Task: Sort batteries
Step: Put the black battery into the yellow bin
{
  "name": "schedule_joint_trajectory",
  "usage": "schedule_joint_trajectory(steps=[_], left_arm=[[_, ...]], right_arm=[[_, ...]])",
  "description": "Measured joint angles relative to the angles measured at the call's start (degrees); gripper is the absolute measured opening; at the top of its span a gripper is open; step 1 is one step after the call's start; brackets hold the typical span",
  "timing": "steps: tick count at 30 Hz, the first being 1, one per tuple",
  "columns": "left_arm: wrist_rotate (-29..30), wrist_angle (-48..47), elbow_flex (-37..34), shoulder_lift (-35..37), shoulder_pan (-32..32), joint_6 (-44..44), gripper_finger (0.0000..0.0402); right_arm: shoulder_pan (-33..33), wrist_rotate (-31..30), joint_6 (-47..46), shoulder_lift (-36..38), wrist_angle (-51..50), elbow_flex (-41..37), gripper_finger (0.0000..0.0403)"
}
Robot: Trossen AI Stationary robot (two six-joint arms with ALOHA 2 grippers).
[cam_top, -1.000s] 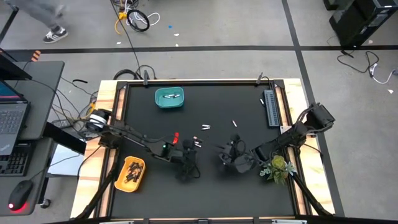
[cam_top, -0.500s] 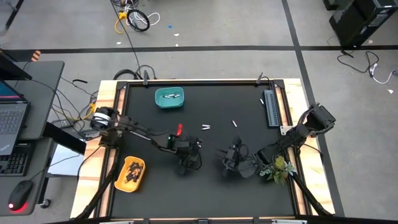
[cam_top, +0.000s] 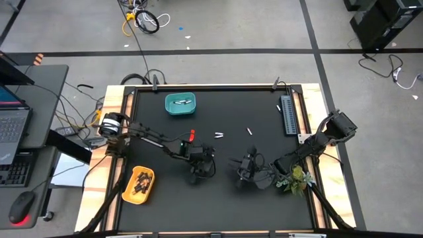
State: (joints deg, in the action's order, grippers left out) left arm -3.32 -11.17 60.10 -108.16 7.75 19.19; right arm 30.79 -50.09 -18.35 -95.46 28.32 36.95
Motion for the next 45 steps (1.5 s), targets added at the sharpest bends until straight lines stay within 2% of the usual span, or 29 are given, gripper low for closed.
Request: schedule_joint_trajectory(steps=[4, 10, 14, 20, 24, 29, 34, 38, 45], left_arm=[[1.2, 0.1, 0.0, 0.0, -0.1, 1.9, 0.0054], [6.2, 2.0, -0.1, -0.1, -0.1, 4.4, 0.0054], [6.9, 0.4, -0.5, 2.8, 1.2, 1.4, 0.0054], [3.9, -14.2, -0.4, 12.8, 10.5, -14.9, 0.0054], [1.7, -21.1, -0.3, 18.7, 18.1, -32.8, 0.0054], [7.9, -34.3, -0.5, 21.0, 29.0, -53.7, 0.0054], [9.2, -45.5, -0.5, 21.1, 38.2, -70.8, 0.0054], [11.7, -49.3, -0.4, 22.2, 44.6, -80.8, 0.0054], [15.9, -52.6, -0.3, 24.4, 50.9, -92.1, 0.0054]], right_arm=[[-0.4, 0.0, 0.0, 0.0, 0.0, 0.0, 0.0093], [-0.9, 0.0, 0.1, 0.0, 0.0, 0.0, 0.0093], [-0.8, 0.0, 0.0, 0.0, -0.1, 0.0, 0.0093], [-0.1, -1.9, -1.8, 0.0, -3.5, 0.0, 0.0088], [-0.9, -2.9, -2.7, 0.0, -4.9, 0.0, 0.0084], [-1.8, -2.6, -0.4, 0.0, -2.7, 0.0, 0.0083], [-2.1, -0.7, 0.5, 0.0, 0.3, 0.0, 0.0083], [-1.9, 0.7, 0.5, 0.0, 2.5, 0.0, 0.0083], [-0.9, 0.7, 0.5, 0.0, 4.5, 0.0, 0.0083]])
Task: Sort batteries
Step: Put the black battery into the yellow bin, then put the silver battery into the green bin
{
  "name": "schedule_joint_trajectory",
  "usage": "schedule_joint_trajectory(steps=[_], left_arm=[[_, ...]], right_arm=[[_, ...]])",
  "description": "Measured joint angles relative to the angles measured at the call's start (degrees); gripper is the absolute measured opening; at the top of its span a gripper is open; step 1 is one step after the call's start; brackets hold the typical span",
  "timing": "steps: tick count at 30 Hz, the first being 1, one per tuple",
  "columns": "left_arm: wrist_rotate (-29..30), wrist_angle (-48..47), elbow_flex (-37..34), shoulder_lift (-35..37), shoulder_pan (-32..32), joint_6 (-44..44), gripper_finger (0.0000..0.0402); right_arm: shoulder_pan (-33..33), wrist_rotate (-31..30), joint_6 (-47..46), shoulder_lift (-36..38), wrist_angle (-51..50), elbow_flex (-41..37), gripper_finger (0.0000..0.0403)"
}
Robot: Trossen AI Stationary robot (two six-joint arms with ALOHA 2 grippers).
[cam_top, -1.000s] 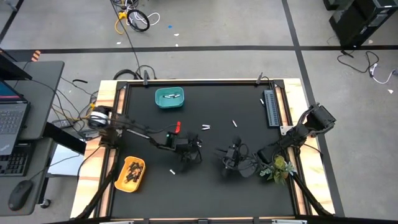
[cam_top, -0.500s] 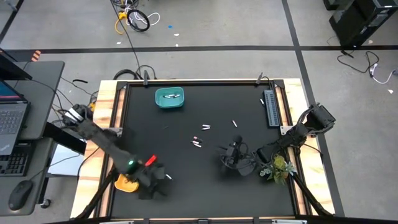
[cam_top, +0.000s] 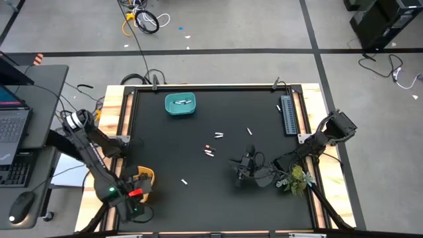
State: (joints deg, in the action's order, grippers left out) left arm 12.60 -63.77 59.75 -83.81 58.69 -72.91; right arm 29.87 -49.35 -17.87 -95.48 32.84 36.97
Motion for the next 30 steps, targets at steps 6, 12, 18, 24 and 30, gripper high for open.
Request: schedule_joint_trajectory(steps=[6, 12, 18, 24, 30], left_arm=[[3.0, -7.8, 0.0, 0.1, 3.3, -12.7, 0.008], [4.4, -7.8, 0.0, 0.1, 3.9, -17.4, 0.0187], [11.1, -5.9, 0.0, 0.1, 1.1, -16.7, 0.0215], [17.1, 2.2, 0.0, -2.1, -7.9, -0.6, 0.0199], [16.7, 15.2, 0.0, -6.5, -20.4, 28.6, 0.0188]], right_arm=[[1.5, 0.8, 0.0, 0.0, 1.7, 0.0, 0.0083], [3.3, 1.2, -0.8, 0.0, 2.0, 0.0, 0.0083], [4.2, 1.3, -1.6, 0.0, 1.9, 0.0, 0.0083], [4.4, 1.7, -1.6, 0.0, 1.8, 0.0, 0.0083], [4.3, 5.4, 0.4, 0.0, -0.1, 0.0, 0.0083]])
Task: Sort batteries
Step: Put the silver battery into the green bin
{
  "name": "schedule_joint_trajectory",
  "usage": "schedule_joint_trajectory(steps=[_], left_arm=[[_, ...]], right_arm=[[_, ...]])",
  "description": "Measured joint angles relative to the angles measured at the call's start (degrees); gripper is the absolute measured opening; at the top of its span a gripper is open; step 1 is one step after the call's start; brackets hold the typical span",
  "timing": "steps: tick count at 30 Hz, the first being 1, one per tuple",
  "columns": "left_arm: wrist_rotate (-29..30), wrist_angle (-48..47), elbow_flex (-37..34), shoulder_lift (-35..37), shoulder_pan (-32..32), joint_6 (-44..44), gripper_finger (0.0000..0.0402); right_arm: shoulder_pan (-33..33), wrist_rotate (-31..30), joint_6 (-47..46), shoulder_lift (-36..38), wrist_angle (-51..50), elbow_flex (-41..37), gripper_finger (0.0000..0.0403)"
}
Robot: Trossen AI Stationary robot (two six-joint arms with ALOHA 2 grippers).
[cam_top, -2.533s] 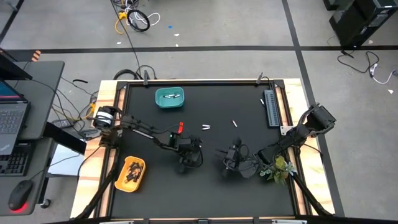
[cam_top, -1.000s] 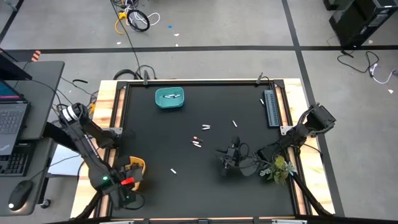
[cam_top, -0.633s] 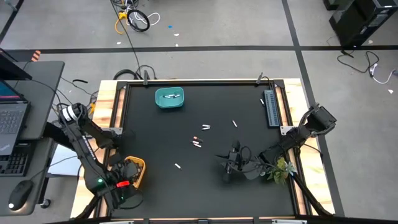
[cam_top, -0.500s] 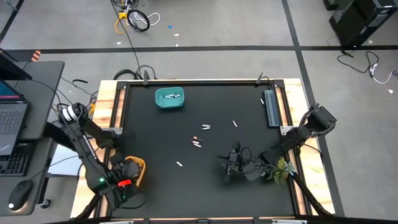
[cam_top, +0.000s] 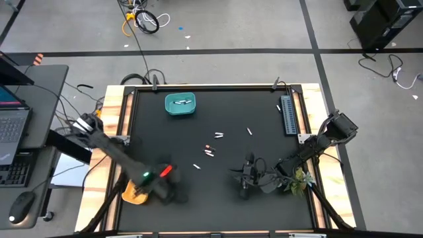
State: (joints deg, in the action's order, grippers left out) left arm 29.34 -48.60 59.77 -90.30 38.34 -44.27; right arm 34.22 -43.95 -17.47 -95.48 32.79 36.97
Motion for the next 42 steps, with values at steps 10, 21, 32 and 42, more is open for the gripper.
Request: schedule_joint_trajectory(steps=[10, 21, 32, 42], left_arm=[[-9.9, 15.7, 0.0, -2.8, -20.6, 38.4, 0.0185], [-27.4, 24.3, 0.0, -5.1, -32.4, 56.1, 0.0185], [-27.6, 29.3, 0.3, -15.1, -33.5, 65.1, 0.0185], [-28.4, 25.9, 0.7, -12.8, -33.3, 61.8, 0.0183]], right_arm=[[0.1, 6.7, -3.5, 0.0, -5.2, 0.0, 0.0083], [4.0, 1.0, -6.9, 0.0, -4.9, 0.0, 0.0083], [3.1, -4.0, -8.2, 0.0, -8.1, 0.0, 0.0083], [4.1, -7.3, -13.1, 0.0, -9.6, 0.0, 0.0083]])
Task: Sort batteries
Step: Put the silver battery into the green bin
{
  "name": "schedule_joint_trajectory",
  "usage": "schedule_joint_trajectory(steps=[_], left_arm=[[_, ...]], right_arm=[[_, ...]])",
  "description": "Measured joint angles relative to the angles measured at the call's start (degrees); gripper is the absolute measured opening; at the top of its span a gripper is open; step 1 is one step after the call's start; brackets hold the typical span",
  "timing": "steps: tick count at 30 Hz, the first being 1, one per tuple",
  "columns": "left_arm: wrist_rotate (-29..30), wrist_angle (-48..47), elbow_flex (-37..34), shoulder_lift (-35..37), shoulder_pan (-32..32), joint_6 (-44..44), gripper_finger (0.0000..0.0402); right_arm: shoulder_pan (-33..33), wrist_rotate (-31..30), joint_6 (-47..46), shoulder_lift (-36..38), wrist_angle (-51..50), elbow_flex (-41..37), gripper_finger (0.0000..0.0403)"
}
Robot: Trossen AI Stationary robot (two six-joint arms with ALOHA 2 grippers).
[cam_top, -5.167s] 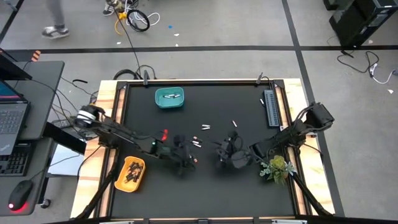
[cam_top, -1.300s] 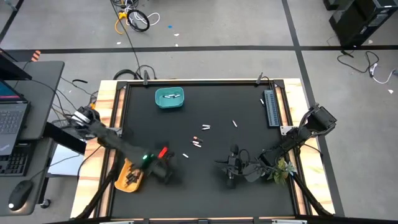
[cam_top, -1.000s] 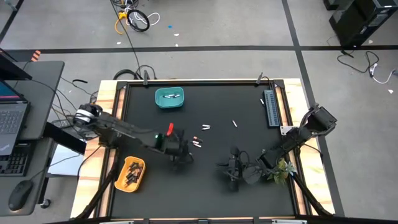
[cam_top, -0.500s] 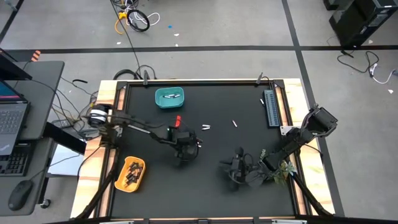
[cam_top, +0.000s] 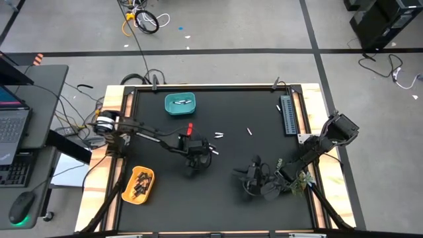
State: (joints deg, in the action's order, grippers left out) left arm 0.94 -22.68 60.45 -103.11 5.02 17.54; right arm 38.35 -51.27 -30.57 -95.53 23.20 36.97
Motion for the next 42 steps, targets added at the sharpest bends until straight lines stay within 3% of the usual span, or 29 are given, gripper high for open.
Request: schedule_joint_trajectory(steps=[5, 14, 24, 32, 42], left_arm=[[4.1, -2.9, 2.3, 1.5, -0.5, 0.3, 0.0171], [3.7, 0.3, 0.5, 1.4, -4.1, 5.6, 0.0167], [2.3, 4.1, 0.2, 1.4, -4.8, 10.7, 0.0167], [1.8, 6.2, 0.2, -2.4, -4.8, 12.3, 0.0167], [2.4, 7.1, 0.3, -3.3, -4.7, 12.1, 0.0167]], right_arm=[[-0.1, -0.8, -2.8, 0.0, 0.6, 0.0, 0.0083], [0.4, -3.7, -4.8, -0.4, 4.9, 0.0, 0.0083], [0.9, -4.7, -4.5, -10.9, 19.5, 1.0, 0.0083], [1.0, -6.4, -5.4, -16.6, 20.0, 6.1, 0.0083], [2.9, -9.3, -5.5, -16.8, 19.5, 7.0, 0.0083]])
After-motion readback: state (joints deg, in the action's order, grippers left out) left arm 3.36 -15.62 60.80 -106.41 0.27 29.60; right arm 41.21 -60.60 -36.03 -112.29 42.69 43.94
